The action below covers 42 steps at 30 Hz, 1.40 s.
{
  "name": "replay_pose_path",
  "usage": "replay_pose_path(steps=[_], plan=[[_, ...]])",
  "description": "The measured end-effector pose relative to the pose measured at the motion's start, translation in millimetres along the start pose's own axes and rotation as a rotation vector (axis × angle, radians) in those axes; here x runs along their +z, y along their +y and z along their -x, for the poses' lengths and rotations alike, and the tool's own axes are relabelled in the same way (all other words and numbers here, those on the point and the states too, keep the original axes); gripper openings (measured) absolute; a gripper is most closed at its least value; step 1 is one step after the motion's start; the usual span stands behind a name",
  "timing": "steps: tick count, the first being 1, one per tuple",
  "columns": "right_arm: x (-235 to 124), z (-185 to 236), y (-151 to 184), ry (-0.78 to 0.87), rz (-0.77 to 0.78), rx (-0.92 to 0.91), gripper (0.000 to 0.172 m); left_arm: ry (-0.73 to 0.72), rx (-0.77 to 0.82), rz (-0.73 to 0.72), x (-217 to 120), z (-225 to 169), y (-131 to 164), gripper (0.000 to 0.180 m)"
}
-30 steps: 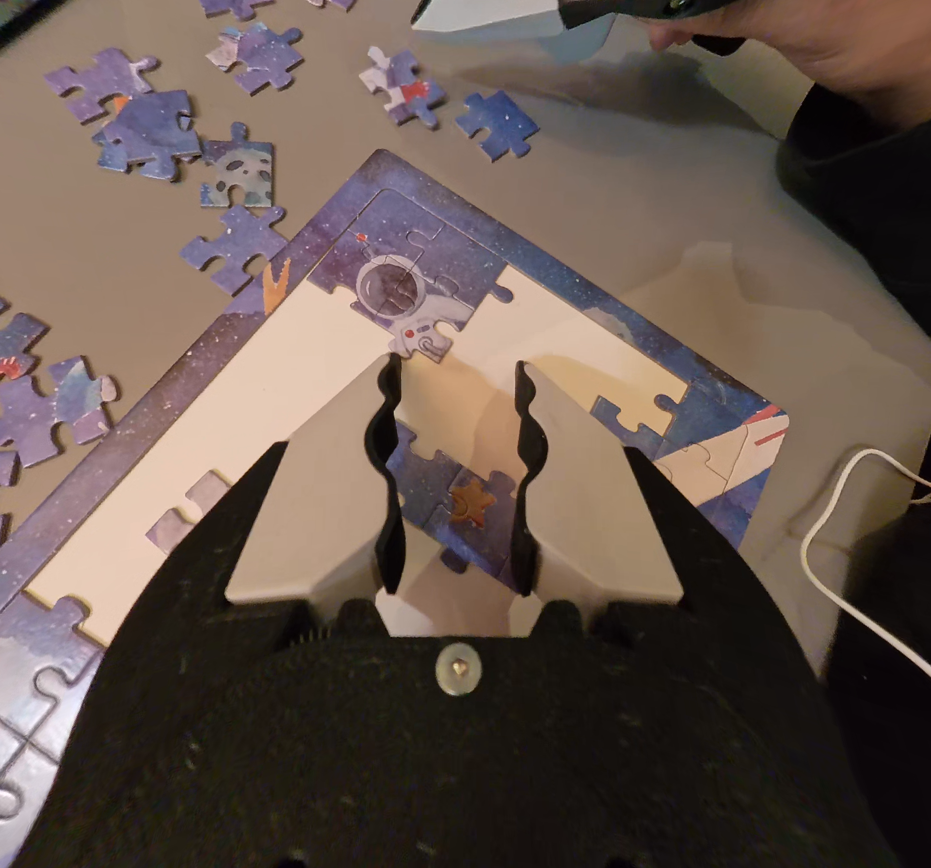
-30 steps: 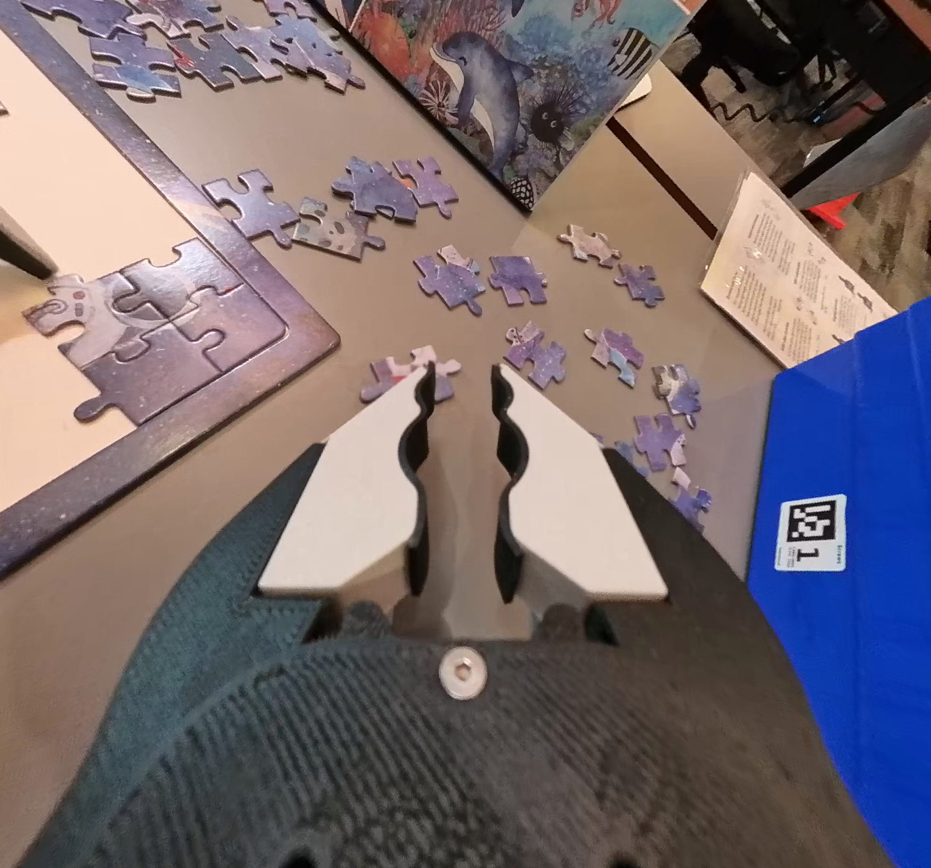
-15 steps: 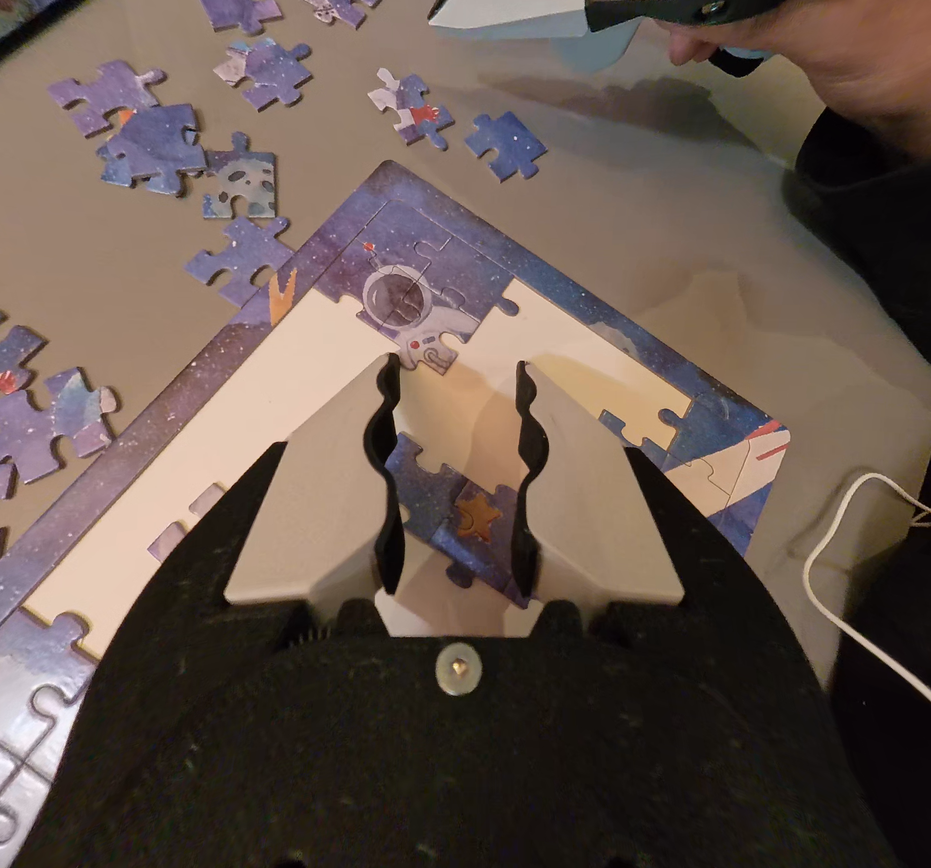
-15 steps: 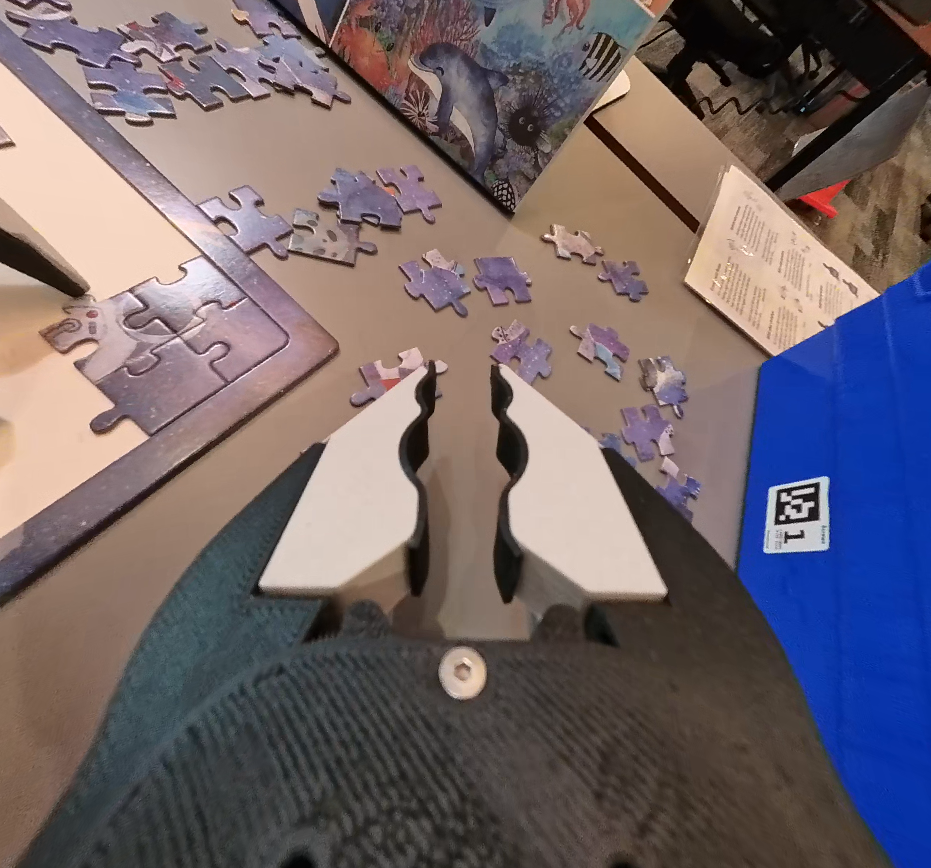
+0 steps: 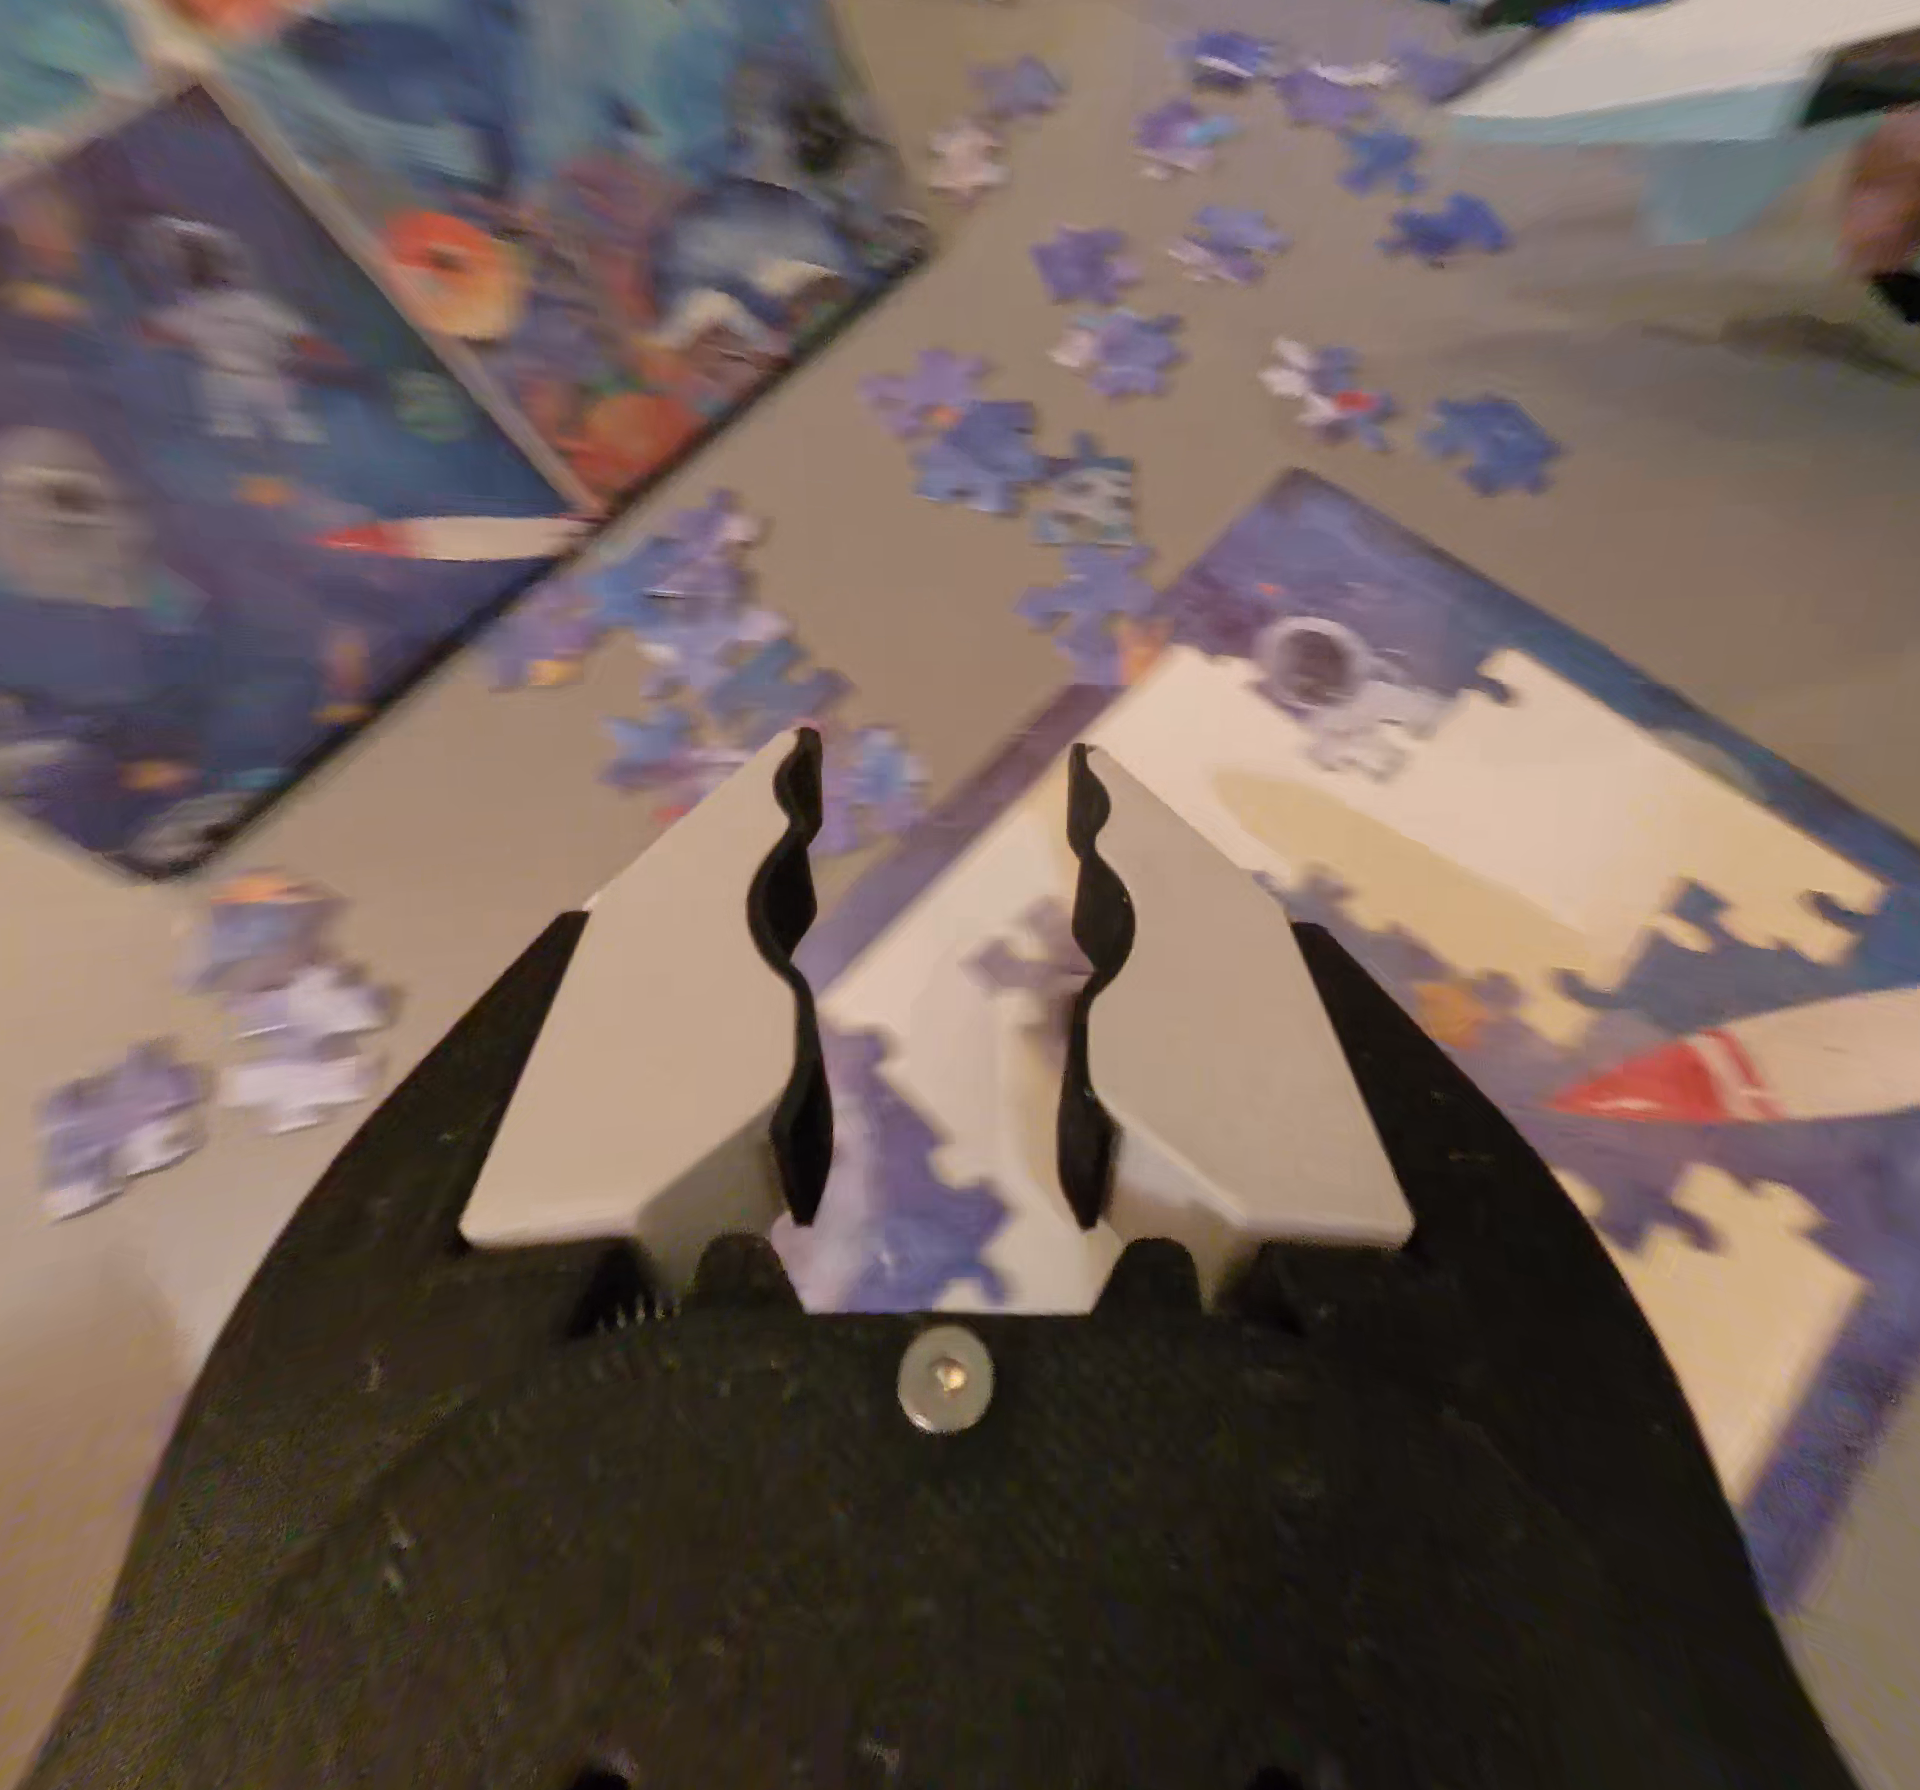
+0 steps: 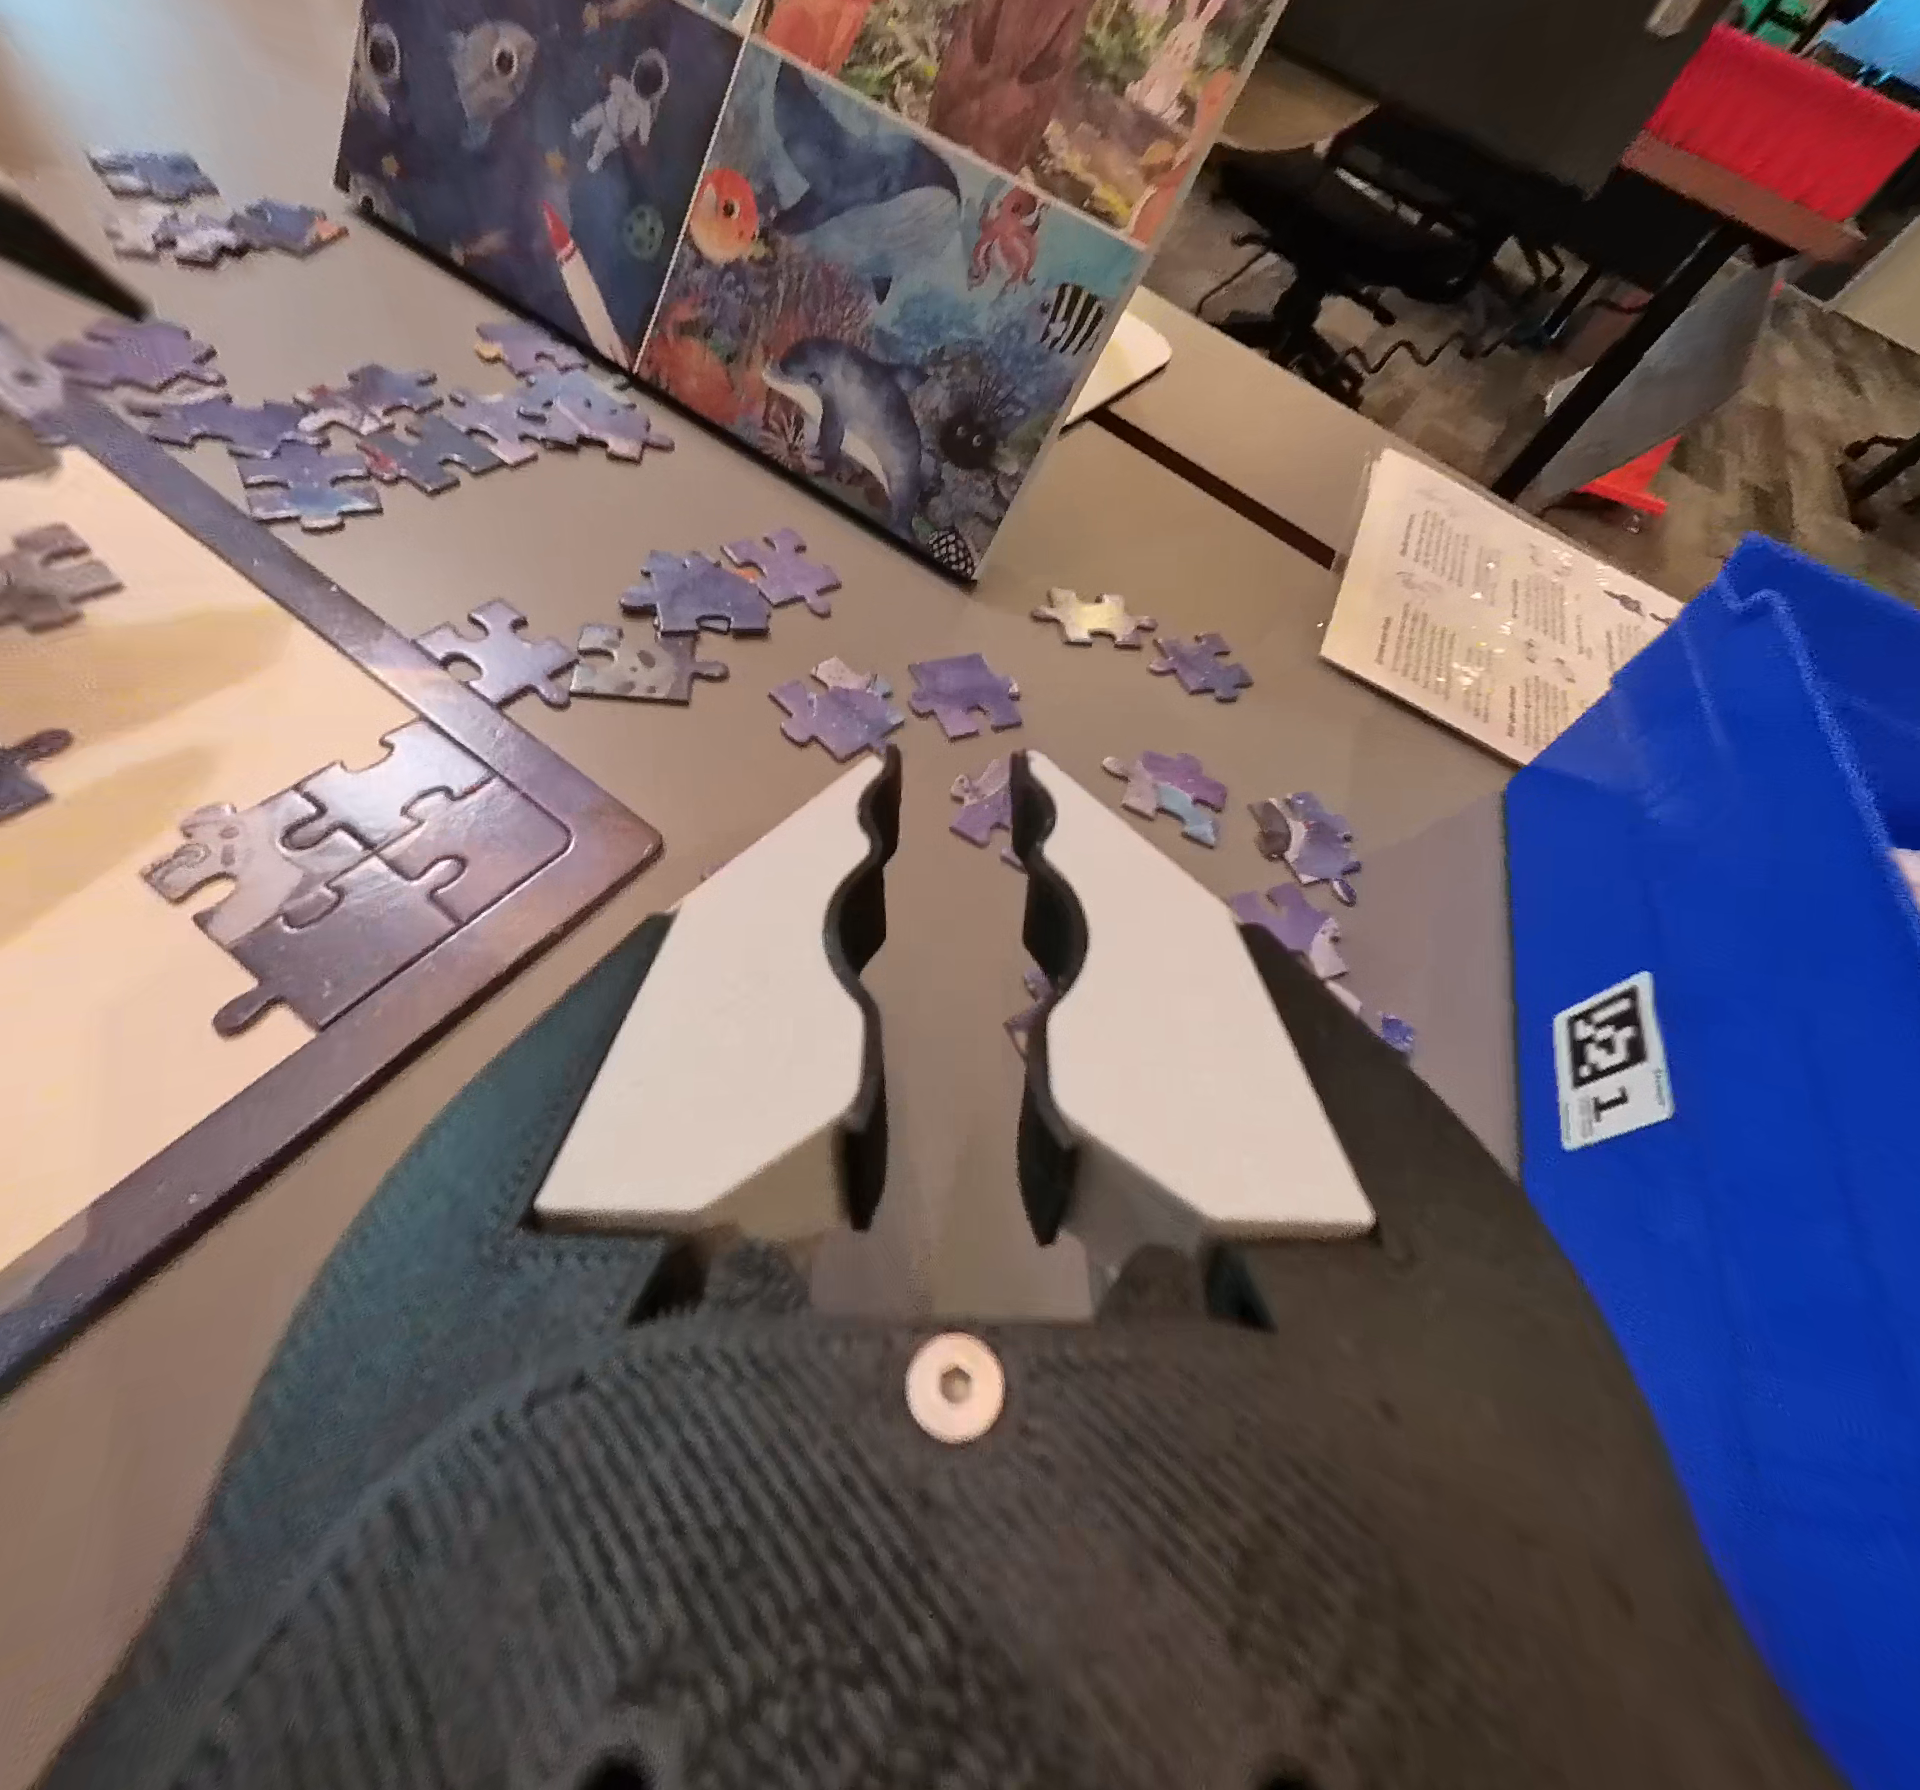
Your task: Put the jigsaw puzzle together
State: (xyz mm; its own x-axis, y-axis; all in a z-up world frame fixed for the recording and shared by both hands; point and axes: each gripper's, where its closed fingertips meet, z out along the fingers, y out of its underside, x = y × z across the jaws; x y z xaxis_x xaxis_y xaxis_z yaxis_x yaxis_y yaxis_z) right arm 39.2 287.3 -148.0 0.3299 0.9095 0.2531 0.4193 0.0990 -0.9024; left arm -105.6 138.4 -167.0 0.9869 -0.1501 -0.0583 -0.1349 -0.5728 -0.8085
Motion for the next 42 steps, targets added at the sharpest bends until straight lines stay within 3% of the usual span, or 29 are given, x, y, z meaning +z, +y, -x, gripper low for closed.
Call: replay_pose_path(steps=[6,12,18,27,37,42], plan=[[-3.3,-12.8,-2.8,0.049,-0.067,0.021,0.018,-0.193,-0.073,-0.127,-37.9,121.5,-11.4,0.041],[1.4,-19.5,7.0,0.082,-0.049,0.027,0.017,-0.185,-0.222,-0.210,-50.5,166.5,20.6,0.027],[3.2,-26.5,8.1,0.139,-0.039,0.012,0.012,-0.078,-0.255,-0.243,-45.1,153.6,23.2,0.022],[-5.3,-38.7,2.8,0.133,-0.106,0.129,0.013,0.022,-0.134,-0.056,-0.5,91.7,29.0,0.023],[-8.6,-38.2,-0.8,0.103,-0.138,0.170,0.013,-0.057,-0.103,0.170,43.0,70.2,35.3,0.039],[-11.2,-39.0,-3.0,0.086,-0.158,0.215,0.015,-0.076,-0.150,0.178,46.8,74.5,34.8,0.027]])
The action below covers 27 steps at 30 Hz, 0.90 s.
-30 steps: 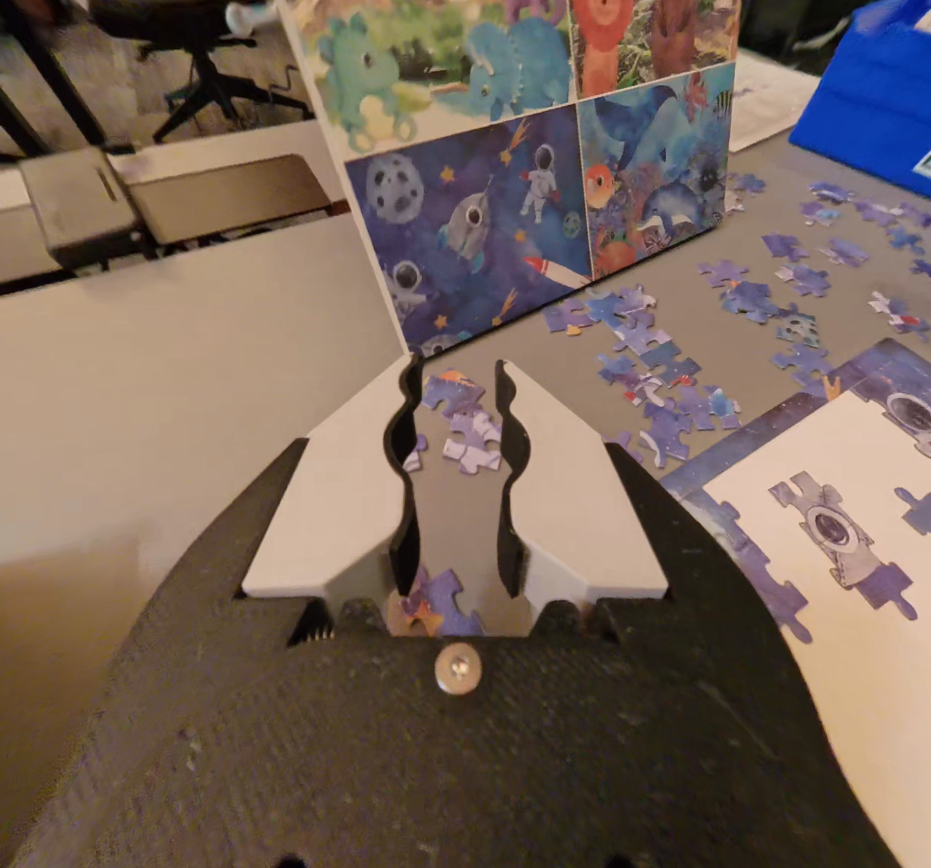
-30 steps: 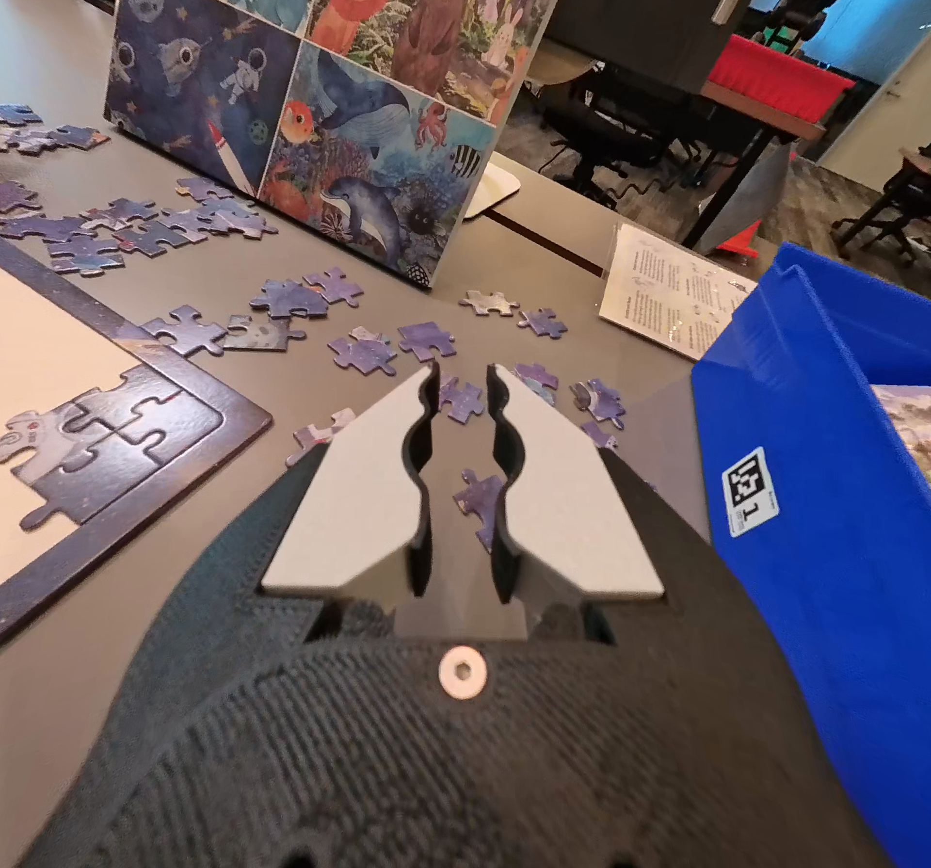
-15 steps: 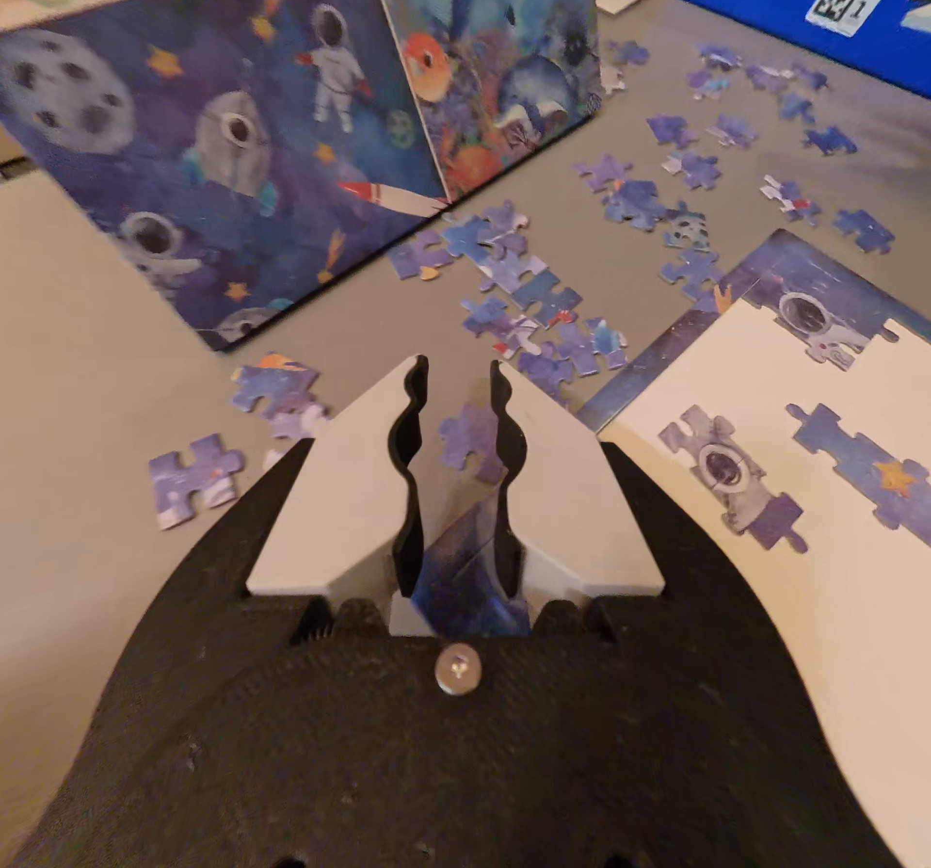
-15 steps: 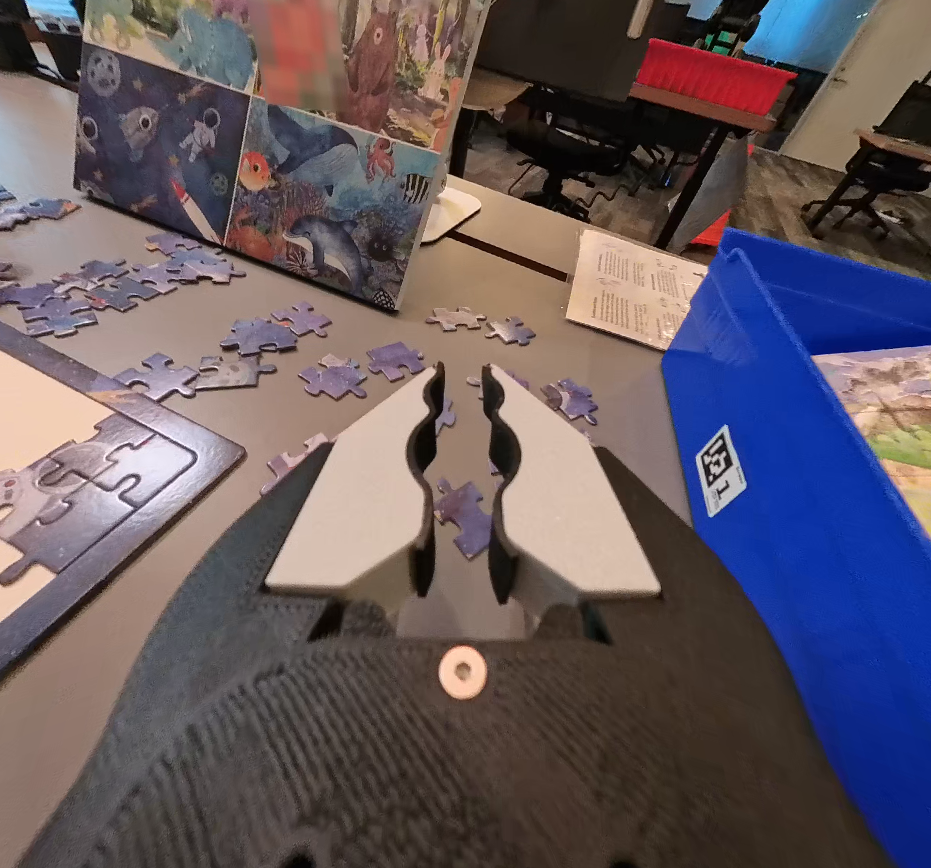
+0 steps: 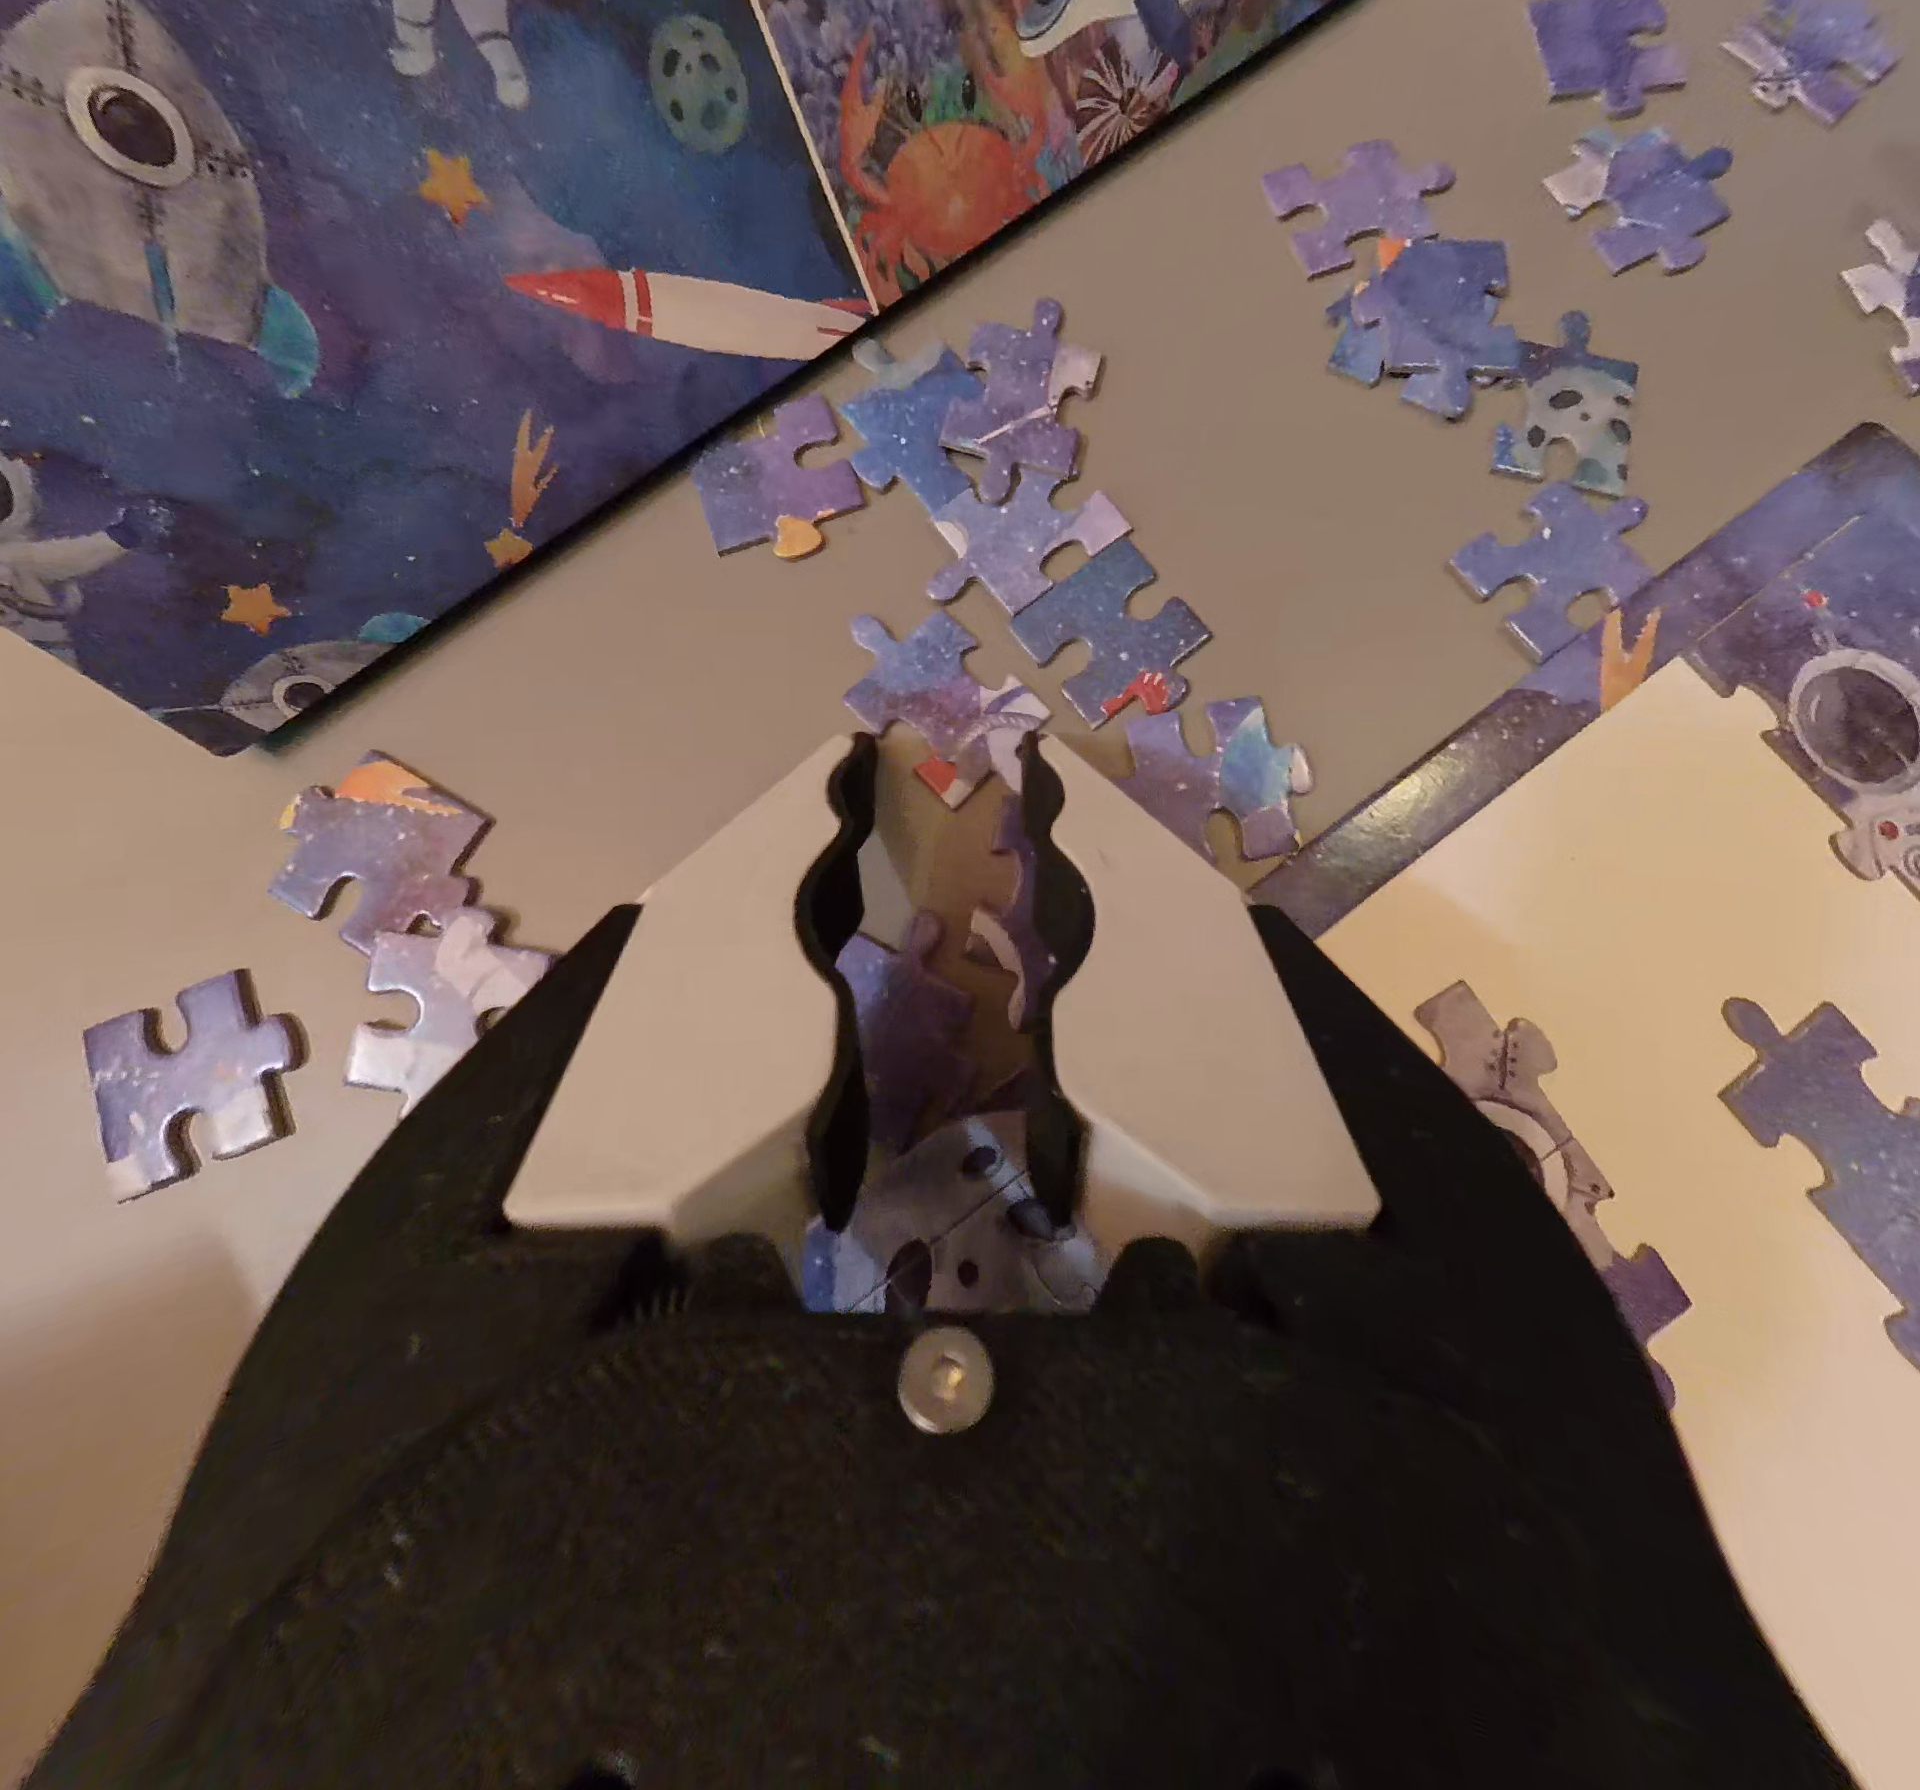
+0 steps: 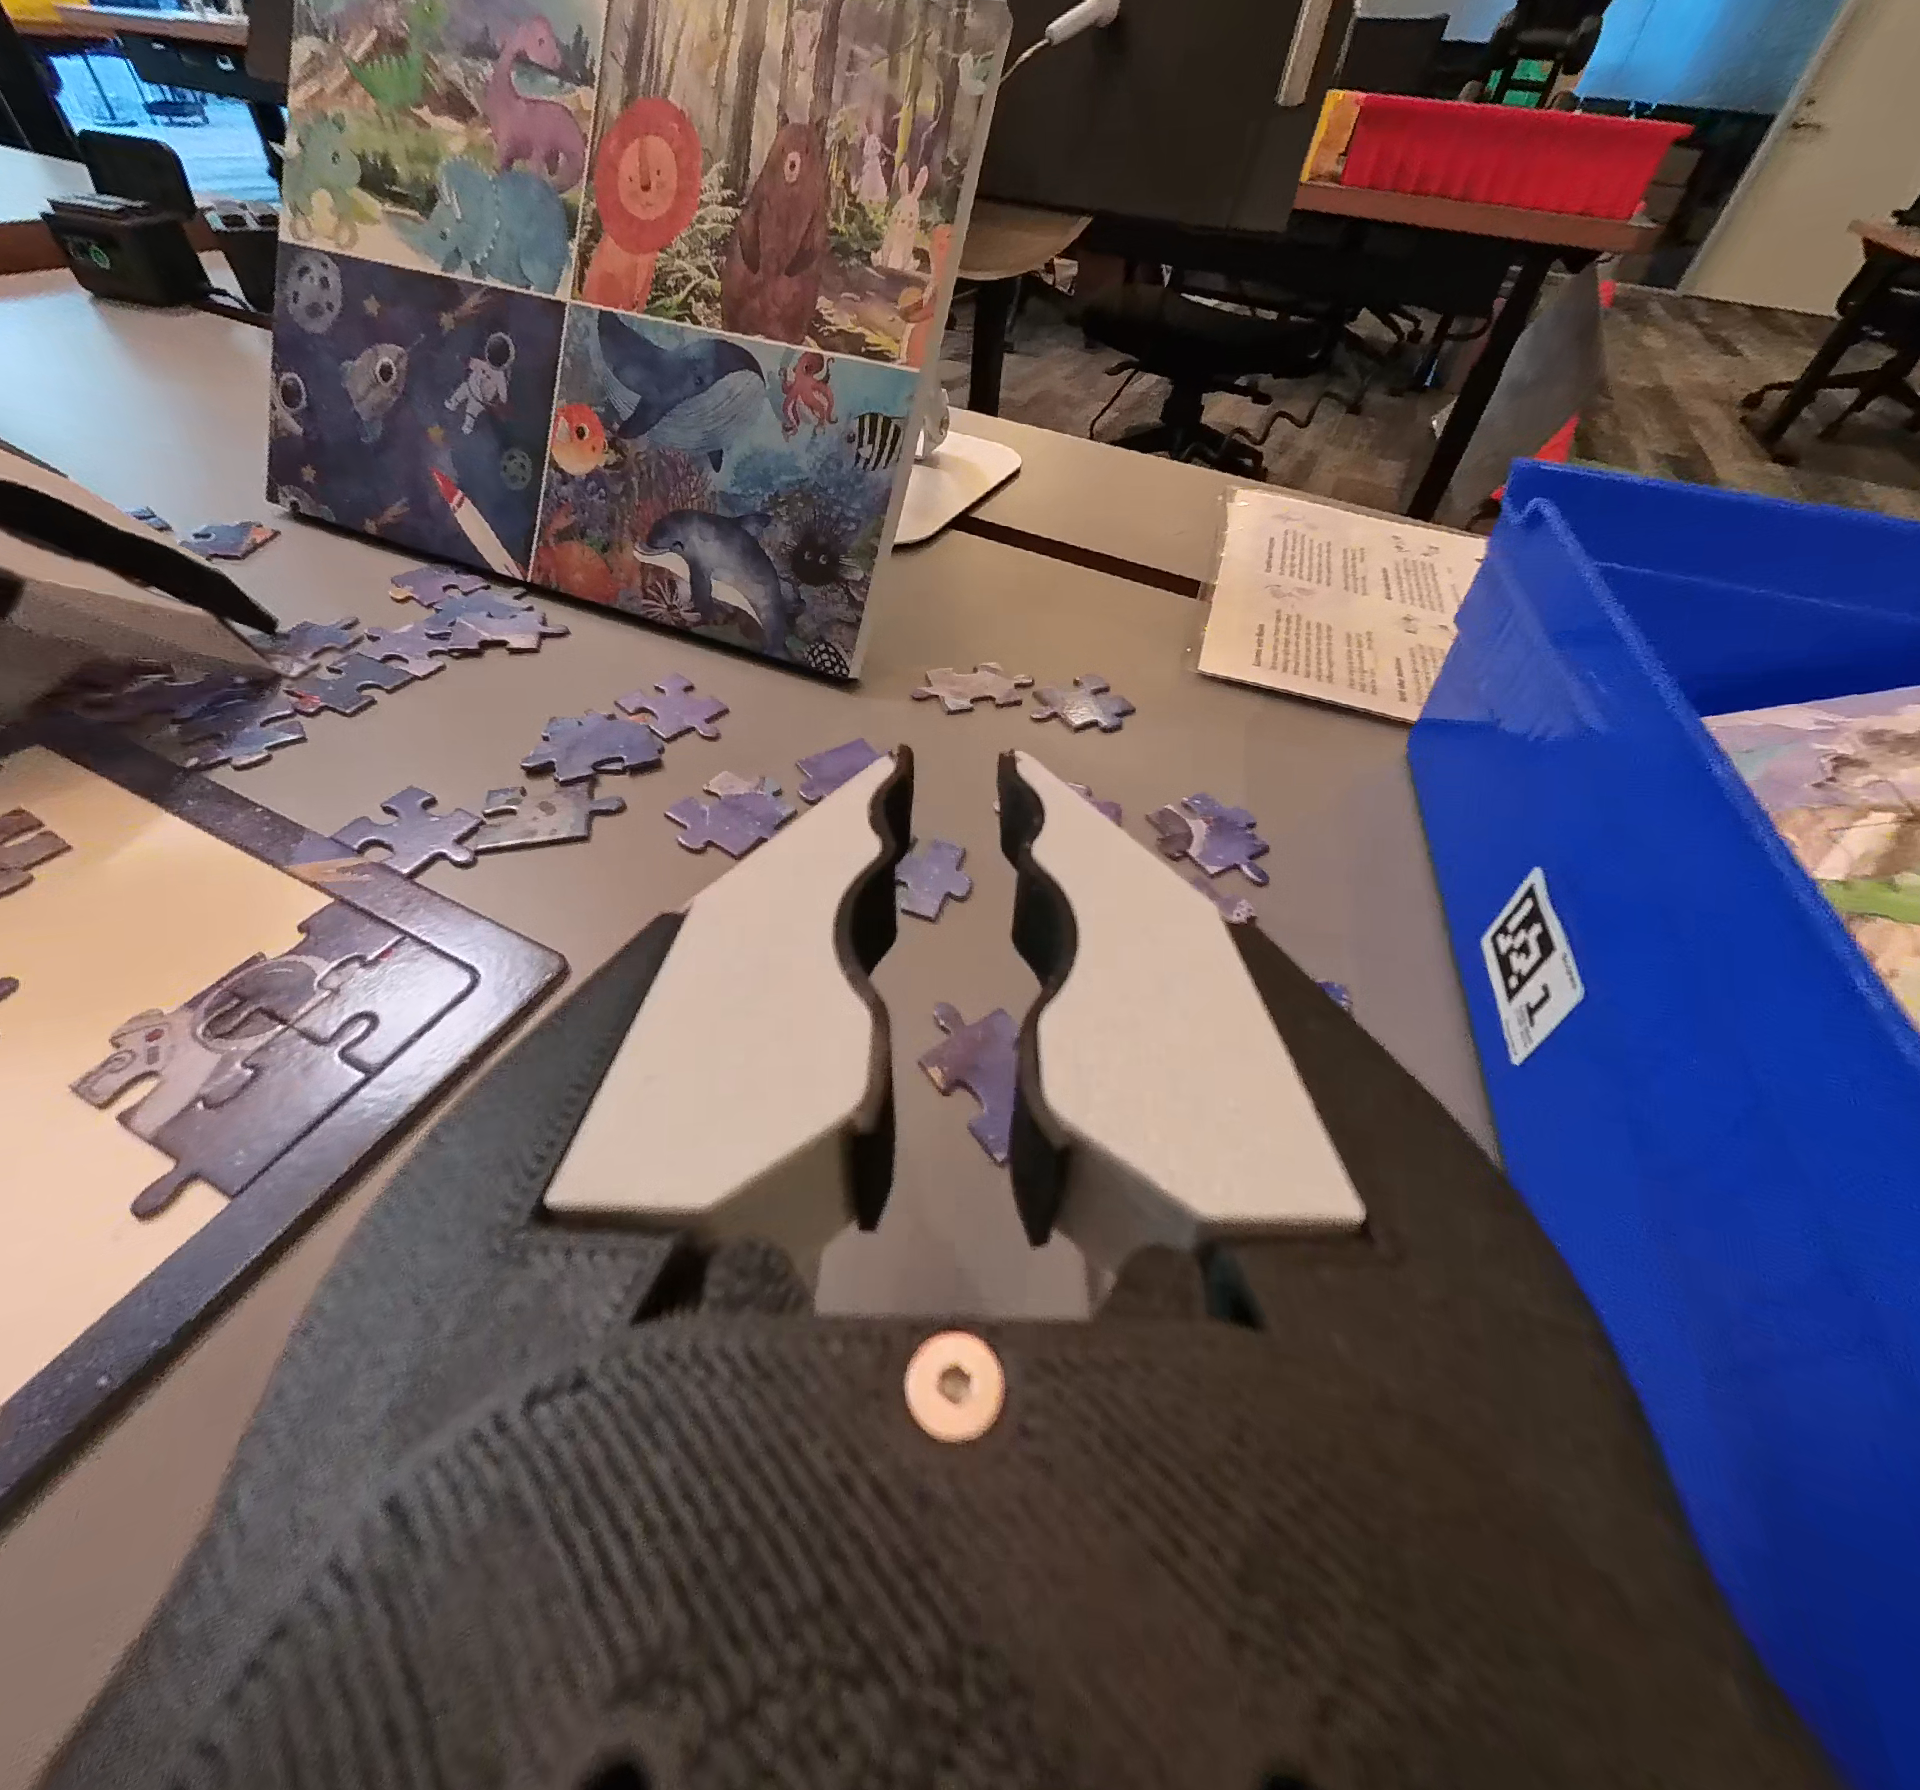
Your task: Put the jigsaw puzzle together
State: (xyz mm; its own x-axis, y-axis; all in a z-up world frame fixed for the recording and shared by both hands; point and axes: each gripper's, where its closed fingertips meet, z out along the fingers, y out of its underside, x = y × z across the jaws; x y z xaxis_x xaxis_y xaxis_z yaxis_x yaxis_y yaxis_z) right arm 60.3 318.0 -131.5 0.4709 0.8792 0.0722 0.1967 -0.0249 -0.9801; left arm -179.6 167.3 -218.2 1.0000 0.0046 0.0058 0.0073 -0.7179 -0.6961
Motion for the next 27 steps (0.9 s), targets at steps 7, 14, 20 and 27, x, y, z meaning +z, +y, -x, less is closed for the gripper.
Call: replay_pose_path(steps=[7,14,20,27], plan=[[0.2,1.9,-0.7,-0.004,0.004,-0.010,0.016,-0.002,0.030,-0.009,-0.3,-2.0,-0.7,0.015],[2.8,3.8,2.5,0.001,0.022,-0.050,0.016,0.022,0.055,-0.093,-18.2,-6.6,-13.2,0.015],[4.6,10.6,2.2,-0.017,0.025,-0.084,0.016,0.153,0.126,-0.195,-42.4,-46.1,-23.1,0.015],[7.6,38.0,-5.3,-0.066,0.015,-0.190,0.019,0.193,0.196,-0.224,-58.5,-67.9,-13.4,0.015]])
